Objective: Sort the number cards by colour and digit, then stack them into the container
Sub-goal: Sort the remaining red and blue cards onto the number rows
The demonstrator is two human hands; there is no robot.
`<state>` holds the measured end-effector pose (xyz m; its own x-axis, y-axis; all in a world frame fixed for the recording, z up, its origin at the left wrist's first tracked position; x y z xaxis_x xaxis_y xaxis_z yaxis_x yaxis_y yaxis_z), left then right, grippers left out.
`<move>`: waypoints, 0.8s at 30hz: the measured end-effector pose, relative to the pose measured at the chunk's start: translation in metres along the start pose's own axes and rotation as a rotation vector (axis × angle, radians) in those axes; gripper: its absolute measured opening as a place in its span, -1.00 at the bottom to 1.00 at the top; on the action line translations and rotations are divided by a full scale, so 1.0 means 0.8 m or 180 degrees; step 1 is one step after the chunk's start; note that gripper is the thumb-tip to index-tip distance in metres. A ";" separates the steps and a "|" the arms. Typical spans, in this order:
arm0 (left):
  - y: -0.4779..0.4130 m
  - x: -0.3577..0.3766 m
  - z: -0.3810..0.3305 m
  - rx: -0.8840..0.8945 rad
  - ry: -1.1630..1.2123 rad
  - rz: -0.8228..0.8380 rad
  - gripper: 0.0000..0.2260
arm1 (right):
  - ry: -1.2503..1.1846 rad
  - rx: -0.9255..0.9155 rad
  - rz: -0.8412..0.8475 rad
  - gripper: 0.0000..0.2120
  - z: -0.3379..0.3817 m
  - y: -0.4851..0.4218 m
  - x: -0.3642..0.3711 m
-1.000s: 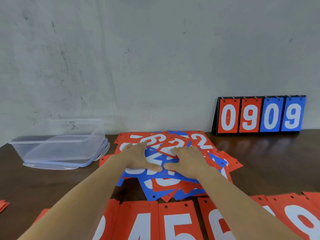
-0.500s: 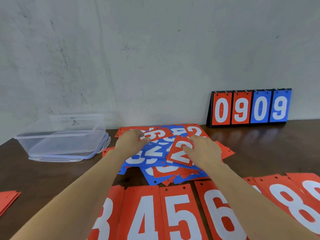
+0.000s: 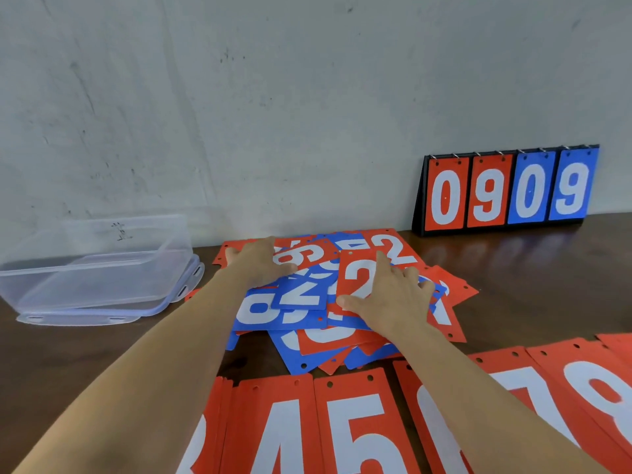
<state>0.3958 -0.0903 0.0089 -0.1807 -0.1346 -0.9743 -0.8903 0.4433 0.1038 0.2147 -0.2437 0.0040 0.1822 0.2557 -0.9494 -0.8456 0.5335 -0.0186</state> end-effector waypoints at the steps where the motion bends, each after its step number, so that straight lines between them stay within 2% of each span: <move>1: 0.000 -0.001 -0.002 0.0021 -0.0064 -0.0048 -0.38 | -0.0032 0.0000 -0.0064 -0.03 0.001 0.001 0.000; 3: 0.003 -0.004 -0.004 0.0085 -0.0169 -0.0204 -0.47 | -0.0073 0.0048 -0.0153 -0.02 0.002 0.003 0.001; 8: 0.010 -0.004 -0.008 0.0218 -0.0427 -0.0601 -0.54 | -0.0383 0.0042 -0.0285 -0.01 0.008 0.006 0.000; 11: 0.015 -0.005 -0.014 0.0222 -0.0319 -0.0663 -0.51 | -0.0819 -0.0112 -0.0437 -0.13 0.014 0.009 -0.002; 14: 0.024 -0.010 -0.017 0.0254 0.0556 -0.0564 -0.48 | -0.1602 0.0041 -0.0542 -0.36 0.009 0.011 -0.009; 18: 0.043 -0.028 -0.021 0.0314 0.1529 -0.0563 -0.59 | -0.2419 0.0298 -0.0634 -0.70 -0.005 0.015 -0.024; 24: 0.086 -0.052 -0.008 0.0067 0.3168 -0.0730 -0.86 | -0.3213 0.0190 -0.0541 -0.90 0.000 0.030 -0.049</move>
<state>0.3391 -0.0599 0.0582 -0.2807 -0.8892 -0.3612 -0.9414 0.3284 -0.0771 0.1870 -0.2409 0.0410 0.6580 0.7175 -0.2287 -0.7478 0.6582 -0.0865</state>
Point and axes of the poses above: each hand's wrist, its own y-axis away from the middle knuckle, its own x-axis out of the palm, z = x × y, the point moved 4 cm from there along -y, towards the middle knuckle, and after that the axes turned 7 degrees about z, right-handed, at the moved point
